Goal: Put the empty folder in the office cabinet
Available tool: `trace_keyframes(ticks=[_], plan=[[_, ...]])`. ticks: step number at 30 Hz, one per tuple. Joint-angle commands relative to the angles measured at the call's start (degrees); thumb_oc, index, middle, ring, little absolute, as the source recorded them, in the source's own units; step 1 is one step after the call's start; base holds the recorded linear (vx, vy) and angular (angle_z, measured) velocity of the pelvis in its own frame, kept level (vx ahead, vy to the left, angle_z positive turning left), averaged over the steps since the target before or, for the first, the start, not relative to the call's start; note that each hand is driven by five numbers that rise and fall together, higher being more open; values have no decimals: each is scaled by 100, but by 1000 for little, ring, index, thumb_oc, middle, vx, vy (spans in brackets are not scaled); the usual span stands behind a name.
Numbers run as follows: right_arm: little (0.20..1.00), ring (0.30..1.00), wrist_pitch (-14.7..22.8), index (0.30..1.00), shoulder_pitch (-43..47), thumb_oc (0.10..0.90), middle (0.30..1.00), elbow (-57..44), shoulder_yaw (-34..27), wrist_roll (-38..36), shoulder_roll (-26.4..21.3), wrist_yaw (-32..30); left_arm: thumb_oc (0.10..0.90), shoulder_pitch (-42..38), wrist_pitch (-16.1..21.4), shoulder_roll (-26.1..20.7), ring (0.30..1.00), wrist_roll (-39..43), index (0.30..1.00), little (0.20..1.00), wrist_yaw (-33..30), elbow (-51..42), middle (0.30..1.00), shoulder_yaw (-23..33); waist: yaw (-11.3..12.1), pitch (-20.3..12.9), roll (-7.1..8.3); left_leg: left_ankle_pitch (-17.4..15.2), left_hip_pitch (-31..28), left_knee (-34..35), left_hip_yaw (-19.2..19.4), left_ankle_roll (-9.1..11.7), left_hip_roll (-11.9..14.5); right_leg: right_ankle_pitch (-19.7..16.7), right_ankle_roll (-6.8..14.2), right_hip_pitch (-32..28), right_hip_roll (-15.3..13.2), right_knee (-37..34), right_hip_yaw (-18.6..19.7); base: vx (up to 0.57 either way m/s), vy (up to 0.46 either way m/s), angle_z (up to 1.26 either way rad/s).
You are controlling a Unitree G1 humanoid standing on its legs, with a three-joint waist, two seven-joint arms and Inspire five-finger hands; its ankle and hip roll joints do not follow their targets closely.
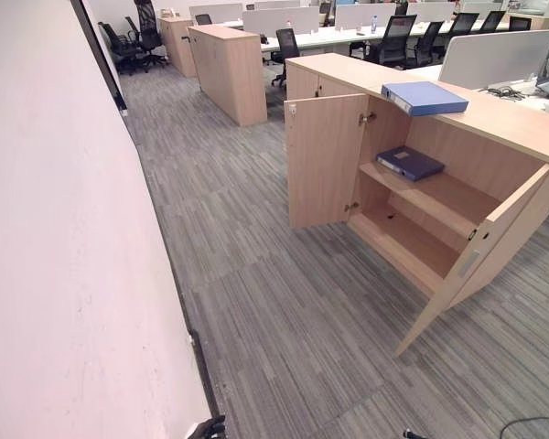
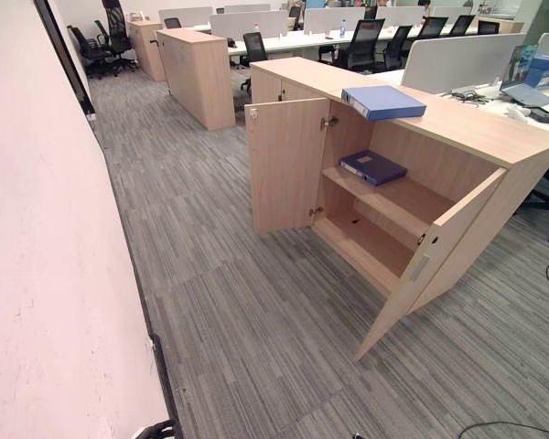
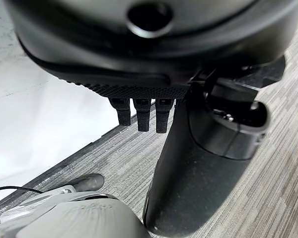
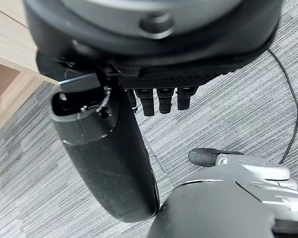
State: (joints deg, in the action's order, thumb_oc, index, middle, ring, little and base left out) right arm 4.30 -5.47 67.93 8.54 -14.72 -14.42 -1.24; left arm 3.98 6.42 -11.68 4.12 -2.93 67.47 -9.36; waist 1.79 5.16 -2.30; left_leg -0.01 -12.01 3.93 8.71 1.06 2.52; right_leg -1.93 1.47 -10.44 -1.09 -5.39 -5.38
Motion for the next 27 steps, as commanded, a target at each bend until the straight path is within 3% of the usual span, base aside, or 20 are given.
trace_keyframes(ticks=[1,9,27], plan=[[900,900,161,900,344,800,900,164,93,-2,-173,-1,800,-248,274,-159,900,71,900,900,13,33,900,2,135,50,244,-89,186,107,-75,351,127,371,686,-75,-648,39,-252,0,0,0],[900,900,509,900,362,800,900,-1303,92,-440,-286,-92,800,-107,512,-290,900,592,900,900,11,-1527,900,-50,157,105,234,-92,204,107,-61,361,148,373,698,-45,-628,39,-240,0,0,0],[900,900,345,900,226,800,900,-837,138,-414,-216,18,800,-251,457,-238,900,642,900,900,-11,-1447,900,-90,68,194,190,1,308,107,-250,450,263,491,534,9,-447,80,-180,9,-40,5]])
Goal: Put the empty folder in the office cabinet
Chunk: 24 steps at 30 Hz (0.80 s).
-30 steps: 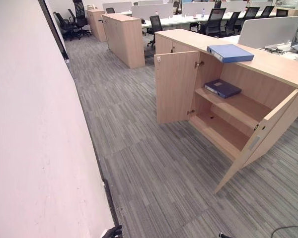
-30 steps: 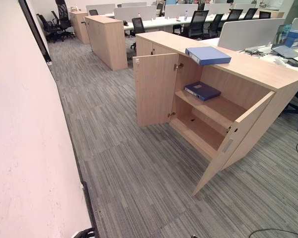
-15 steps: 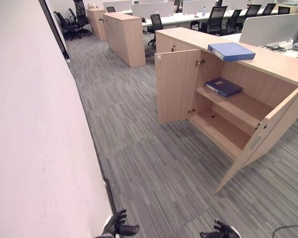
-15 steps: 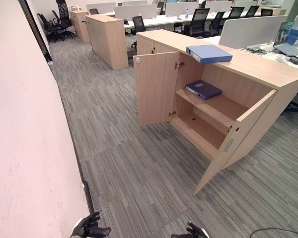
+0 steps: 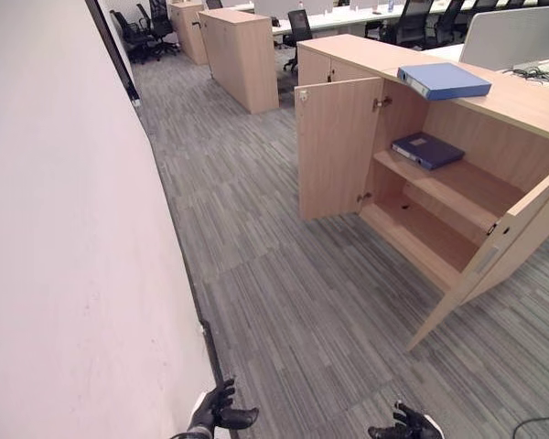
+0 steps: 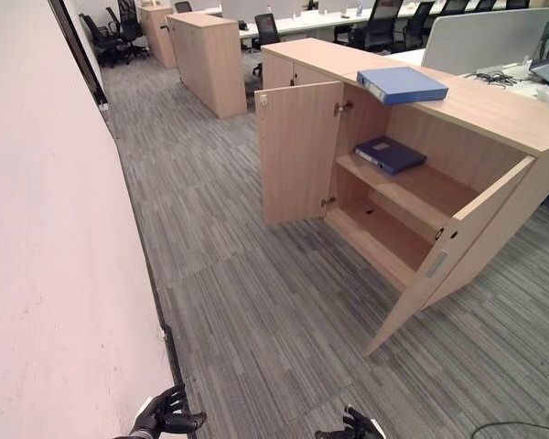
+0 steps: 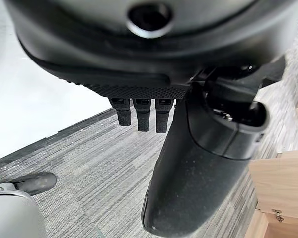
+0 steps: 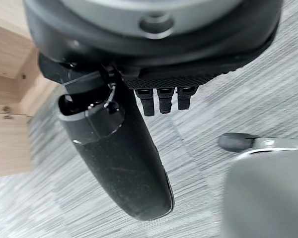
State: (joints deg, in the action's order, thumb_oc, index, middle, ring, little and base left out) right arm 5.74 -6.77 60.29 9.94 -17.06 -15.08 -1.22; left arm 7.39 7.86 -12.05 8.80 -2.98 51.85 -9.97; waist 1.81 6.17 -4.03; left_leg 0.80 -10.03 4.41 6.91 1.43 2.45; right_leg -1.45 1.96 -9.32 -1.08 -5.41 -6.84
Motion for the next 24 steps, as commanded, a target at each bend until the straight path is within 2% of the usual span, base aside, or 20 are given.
trace_keyframes(ticks=[1,4,5,6,8,10,11,14,15,16,17,21,23,24], plan=[[900,900,200,900,355,800,900,-49,9,-176,-159,28,800,-598,313,-202,900,181,900,900,-5,146,900,-22,68,106,360,-66,86,59,-62,427,300,461,466,-108,-419,91,-23,48,-84,0],[900,900,211,900,389,800,900,-74,24,-185,-187,46,800,-614,306,-216,900,233,900,900,-11,169,900,6,86,193,368,-70,138,-179,-33,506,448,539,400,-111,-316,151,5,37,-144,-3],[900,900,231,900,427,800,900,-81,12,-239,-213,52,800,-646,311,-240,900,308,900,900,-11,108,900,-4,95,303,387,-92,378,-552,-78,558,548,599,345,-54,-262,268,7,-30,-79,-4],[900,900,232,900,430,800,900,-80,12,-240,-213,53,800,-648,310,-241,900,309,900,900,-10,108,900,-3,92,299,387,-101,398,-573,-84,559,550,601,343,-43,-261,274,4,-38,-135,1],[900,900,256,900,451,800,900,-159,-9,-290,-281,58,800,-680,319,-296,900,374,900,900,4,-75,900,-27,99,443,456,-177,826,-1351,-129,650,636,700,235,-24,-225,418,26,-12,-142,8],[900,900,252,900,495,800,900,-174,-40,-315,-335,48,800,-688,334,-299,900,413,900,900,5,-150,900,-29,130,558,497,52,1189,-2051,-169,653,713,776,139,-113,-195,488,15,53,-135,11],[900,900,248,900,494,800,900,-160,-57,-328,-344,47,800,-688,340,-301,900,442,900,900,10,-163,900,-29,131,582,495,154,1322,-2192,-182,630,759,820,111,-147,-178,512,-8,125,-71,2],[900,900,219,900,574,800,900,-177,-58,-343,-395,26,800,-695,326,-345,900,433,900,900,32,-231,900,-66,309,624,559,373,1894,-1763,-86,503,787,1048,95,-305,-138,639,72,242,-20,1],[900,900,219,900,575,800,900,-176,-59,-343,-392,26,800,-696,326,-347,900,432,900,900,31,-230,900,-67,311,628,571,365,1887,-1765,-81,502,775,1065,98,-308,-151,649,73,236,11,-1],[900,900,209,900,620,800,900,-202,-33,-346,-390,13,800,-710,308,-376,900,405,900,900,25,-247,900,-77,428,667,537,625,2077,-1445,-188,515,761,1237,72,-373,-37,816,173,225,14,-8],[900,900,212,900,656,800,900,-196,-10,-357,-390,-5,800,-742,307,-390,900,413,900,900,11,-250,900,-87,487,702,515,679,2219,-1261,-256,525,758,1313,56,-406,30,885,236,310,24,-11],[900,900,229,900,772,800,900,-101,19,-492,-330,-75,800,-847,303,-464,900,413,900,900,-57,-235,900,-62,659,798,524,735,2584,-545,-347,507,701,1702,5,-650,208,1095,521,293,43,-14],[900,900,224,900,773,800,900,-84,20,-487,-305,-68,800,-840,299,-482,900,403,900,900,-51,-237,900,-41,700,790,559,752,2622,-405,-314,500,690,1789,12,-757,203,1082,600,297,84,-49],[900,900,234,900,776,800,900,-65,25,-496,-276,-75,800,-809,304,-535,900,368,900,900,-54,-231,900,3,783,736,571,815,2774,-248,-259,495,737,1929,12,-972,245,1047,792,361,125,-54]])
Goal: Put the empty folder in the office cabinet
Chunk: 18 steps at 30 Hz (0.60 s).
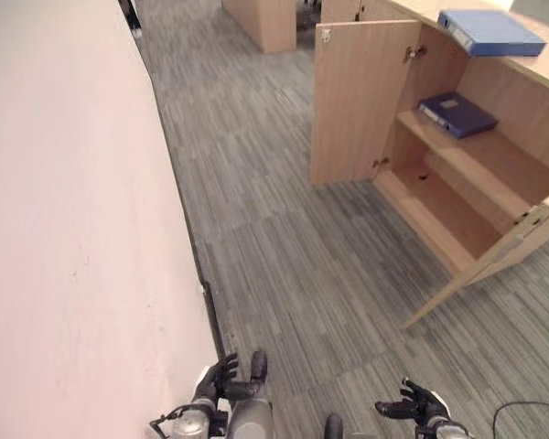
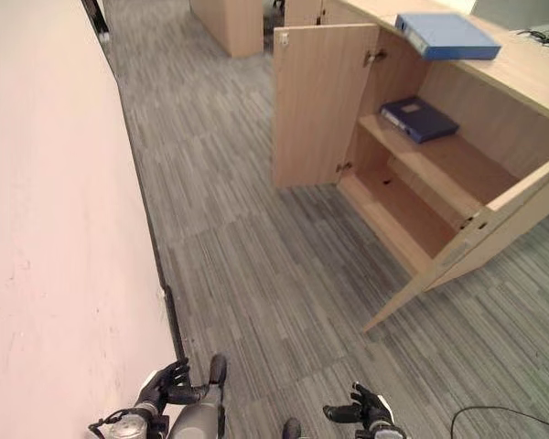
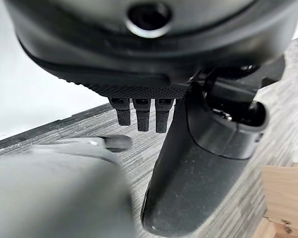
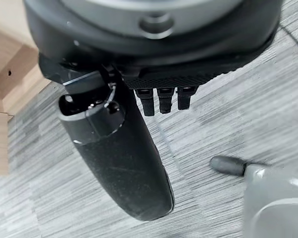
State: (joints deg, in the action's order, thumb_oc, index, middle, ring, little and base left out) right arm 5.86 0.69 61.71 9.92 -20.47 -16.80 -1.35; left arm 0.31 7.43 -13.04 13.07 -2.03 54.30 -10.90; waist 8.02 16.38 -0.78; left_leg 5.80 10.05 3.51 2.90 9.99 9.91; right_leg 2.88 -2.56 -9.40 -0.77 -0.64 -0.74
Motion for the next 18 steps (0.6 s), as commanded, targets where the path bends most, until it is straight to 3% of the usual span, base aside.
trace_keyframes(ticks=[1,3,4,5,6,7,9,10,11,12,14,18], plan=[[900,900,222,900,32,800,900,-209,32,-147,-76,-64,800,-82,347,-462,900,-74,900,900,-152,-470,900,129,216,-312,270,350,802,-118,176,-364,7,1557,467,-1075,196,549,272,495,193,-73],[900,900,223,900,17,800,900,-254,112,-57,30,-16,800,4,344,-563,900,-127,900,900,-146,-403,900,218,355,-514,357,519,795,-76,138,-372,56,1700,544,-1271,142,487,548,569,298,-104],[900,900,243,900,26,800,900,-331,145,-52,126,-11,800,6,345,-648,900,-172,900,900,-137,-416,900,220,433,-609,450,793,822,-167,82,-358,63,1733,626,-1244,83,596,663,600,362,-80],[900,900,249,900,43,800,900,-327,167,-61,157,0,800,-6,350,-699,900,-197,900,900,-137,-430,900,217,464,-635,494,846,835,-257,75,-381,65,1700,680,-1231,51,662,692,568,397,-53],[900,900,242,900,80,800,900,-348,162,-72,220,32,800,-28,342,-772,900,-237,900,900,-111,-430,900,213,507,-728,611,828,796,-443,106,-462,-14,1491,864,-1185,-87,779,727,344,250,-36],[900,900,241,900,79,800,900,-348,162,-72,223,32,800,-27,342,-775,900,-237,900,900,-110,-430,900,213,509,-731,621,822,799,-448,112,-464,-21,1495,867,-1182,-96,779,727,341,267,-24],[900,900,226,900,118,800,900,-240,124,-59,268,53,800,-43,343,-800,900,-269,900,900,-90,-380,900,197,507,-829,727,713,773,-560,181,-565,-173,903,1109,-1084,-224,935,742,196,186,-16],[900,900,227,900,120,800,900,-237,123,-59,270,53,800,-45,344,-802,900,-269,900,900,-89,-379,900,197,510,-836,734,706,780,-565,187,-568,-177,898,1112,-1083,-231,923,744,234,274,-4],[900,900,204,900,200,800,900,-155,98,-49,277,70,800,-48,342,-822,900,-277,900,900,-88,-375,900,184,508,-930,796,559,729,-541,281,-659,-310,162,1364,-890,-304,1242,822,240,288,-5],[900,900,212,900,263,800,900,-162,97,-41,281,74,800,-52,352,-851,900,-252,900,900,-70,-434,900,161,490,-949,827,463,667,-486,347,-735,-403,-136,1533,-713,-334,1539,802,305,380,-15],[900,900,219,900,338,800,900,-218,81,-10,290,81,800,-75,360,-879,900,-231,900,900,-39,-599,900,112,473,-945,695,309,540,-437,401,-834,-396,-578,1756,-295,-214,2165,649,225,271,-20],[900,900,199,900,488,800,900,-266,80,64,361,73,800,-130,330,-882,900,-360,900,900,-63,-657,900,40,354,-763,377,-8,-121,-210,541,-1011,-406,-1136,1756,419,-212,3514,-298,188,227,4]])
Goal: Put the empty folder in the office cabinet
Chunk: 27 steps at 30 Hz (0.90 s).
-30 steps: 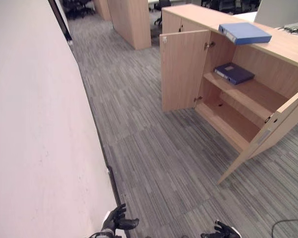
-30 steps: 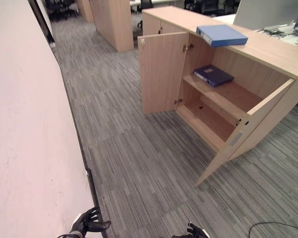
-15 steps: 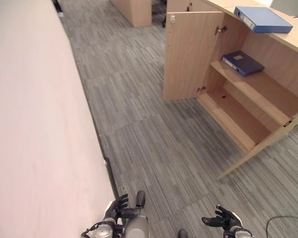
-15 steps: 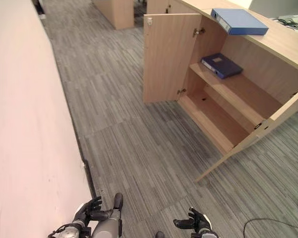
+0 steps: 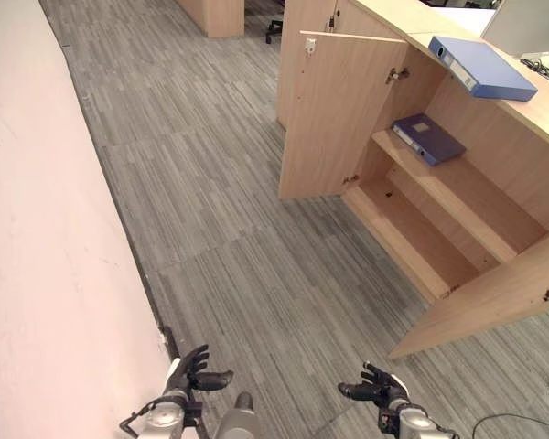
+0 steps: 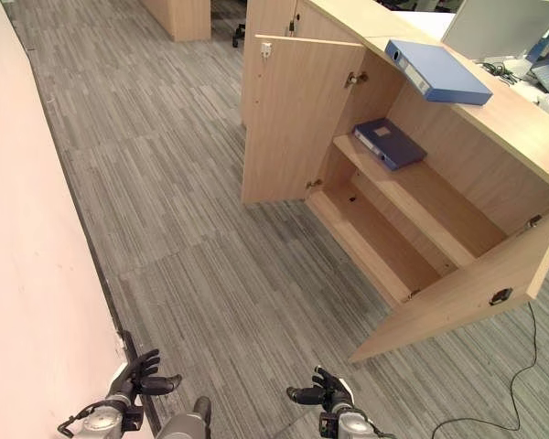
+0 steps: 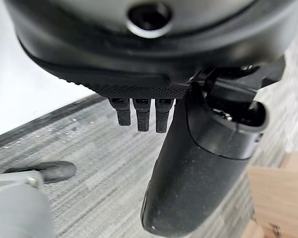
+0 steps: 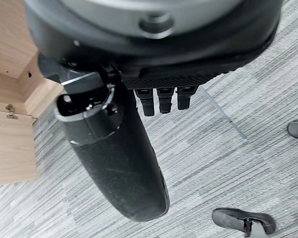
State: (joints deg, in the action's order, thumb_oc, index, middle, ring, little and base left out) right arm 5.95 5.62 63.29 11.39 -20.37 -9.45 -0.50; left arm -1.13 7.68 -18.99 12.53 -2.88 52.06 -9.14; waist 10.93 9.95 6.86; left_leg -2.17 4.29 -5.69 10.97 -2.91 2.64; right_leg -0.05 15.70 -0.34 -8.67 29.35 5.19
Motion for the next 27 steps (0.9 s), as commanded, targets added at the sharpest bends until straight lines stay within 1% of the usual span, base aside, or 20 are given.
trace_keyframes(ticks=[1,3,4,5,6,7,9,10,12,13,15,16,17,19,20,21,22,23,24,27], plan=[[900,900,190,900,-3,800,900,-423,-69,54,-377,-13,800,11,305,-284,900,-306,900,900,23,-433,900,-136,75,-132,-417,791,472,702,-265,285,358,-876,-70,-479,613,488,-882,113,183,-6],[900,900,197,900,39,800,900,-458,-98,22,-339,-27,800,11,295,-237,900,-313,900,900,22,-483,900,-141,25,-24,-562,671,87,845,-261,225,301,-772,-70,19,685,857,-1098,215,261,-2],[900,900,194,900,2,800,900,-457,-113,32,-335,-41,800,11,293,-192,900,-310,900,900,37,-470,900,-137,-39,63,-663,544,-182,877,-290,204,203,-516,-70,444,713,622,-1289,281,268,-19],[900,900,193,900,-1,800,900,-459,-112,32,-336,-40,800,14,292,-191,900,-310,900,900,37,-470,900,-137,-61,91,-640,529,-213,875,-305,201,168,-467,-70,417,676,659,-1303,357,241,-61],[900,900,196,900,-45,800,900,-456,-149,26,-343,-62,800,48,290,-187,900,-317,900,900,59,-499,900,-132,-109,166,-626,392,-413,884,-295,175,72,-131,-70,531,452,319,-1550,450,72,-38],[900,900,194,900,-126,800,900,-446,-206,31,-379,-122,800,153,267,-191,900,-385,900,900,138,-604,900,-185,-148,241,-582,95,-702,813,-216,239,40,176,-377,623,-24,-917,-2274,539,42,-15],[900,900,180,900,-153,800,900,-426,-238,18,-389,-136,800,184,260,-195,900,-419,900,900,156,-621,900,-192,-176,279,-549,-25,-821,763,-202,280,26,48,-430,662,-157,-1407,-2422,346,-77,8],[900,900,151,900,-203,800,900,-360,-306,-19,-392,-138,800,215,249,-205,900,-510,900,900,192,-621,900,-206,-249,313,-497,-222,-1002,644,-221,370,25,-219,-390,821,-367,-2157,-2489,297,-128,-13],[900,900,135,900,-265,800,900,-331,-416,-37,-395,-141,800,242,275,-209,900,-605,900,900,202,-604,900,-190,-377,357,-548,-416,-1154,492,-326,483,163,-522,-279,963,-626,-2582,-2340,309,-139,4],[900,900,134,900,-268,800,900,-332,-416,-37,-398,-140,800,244,275,-206,900,-607,900,900,202,-604,900,-191,-375,360,-564,-445,-1156,467,-326,485,178,-521,-275,945,-612,-2590,-2344,325,-156,38],[900,900,59,900,-424,800,900,-267,-620,-26,-464,-112,800,317,296,-229,900,-717,900,900,193,-557,900,-151,-593,345,-612,-796,-1459,275,-390,655,327,-938,-122,1115,-1181,-2863,-2212,594,-268,37],[900,900,32,900,-517,800,900,-291,-740,4,-510,-107,800,399,298,-247,900,-694,900,900,185,-556,900,-58,-666,316,-616,-953,-1687,202,-318,789,428,-1247,-70,1067,-1530,-2930,-2552,540,-247,25],[900,900,32,900,-517,800,900,-291,-740,4,-511,-107,800,400,297,-246,900,-694,900,900,185,-557,900,-58,-669,319,-617,-953,-1689,202,-321,789,430,-1247,-70,1061,-1529,-2933,-2556,529,-244,-12],[900,900,26,900,-600,800,900,-335,-823,43,-580,-113,800,467,309,-194,900,-665,900,900,198,-448,900,21,-702,133,-537,-1197,-2084,282,-189,991,400,-1558,-70,758,-1767,-3058,-3042,580,-188,-50],[900,900,38,900,-643,800,900,-371,-822,25,-601,-100,800,483,309,-121,900,-661,900,900,184,-366,900,6,-818,30,-575,-1267,-2225,338,-174,1121,540,-1559,-70,711,-1750,-3041,-3102,714,-233,-6],[900,900,69,900,-702,800,900,-366,-804,-3,-685,-70,800,444,340,-32,900,-622,900,900,161,-291,900,-75,-987,-59,-756,-1267,-2345,342,-239,1266,846,-1417,-70,752,-1557,-2918,-2940,568,-230,54],[900,900,84,900,-715,800,900,-371,-775,6,-706,-66,800,413,347,0,900,-609,900,900,152,-250,900,-112,-1072,-103,-774,-1124,-2334,333,-305,1314,914,-1355,-70,807,-1526,-2879,-2874,546,-284,45],[900,900,117,900,-706,800,900,-321,-740,-11,-777,-65,800,362,361,80,900,-542,900,900,157,-222,900,-198,-1181,-153,-1007,-577,-2326,197,-375,1488,1236,-1086,-192,913,-1174,-2699,-2749,419,-319,9],[900,900,133,900,-657,800,900,-239,-708,-62,-822,-65,800,300,363,122,900,-485,900,900,171,-265,900,-267,-1219,-165,-1136,112,-2124,-97,-436,1587,1447,-794,-400,924,-896,-2597,-2748,380,-351,-38],[900,900,174,900,-598,800,900,-253,-660,-130,-939,-65,800,171,344,174,900,-404,900,900,177,-365,900,-359,-1254,-122,-1101,849,-1673,-947,-615,1531,1535,-466,-706,743,-625,-2615,-2782,197,-252,-57]])
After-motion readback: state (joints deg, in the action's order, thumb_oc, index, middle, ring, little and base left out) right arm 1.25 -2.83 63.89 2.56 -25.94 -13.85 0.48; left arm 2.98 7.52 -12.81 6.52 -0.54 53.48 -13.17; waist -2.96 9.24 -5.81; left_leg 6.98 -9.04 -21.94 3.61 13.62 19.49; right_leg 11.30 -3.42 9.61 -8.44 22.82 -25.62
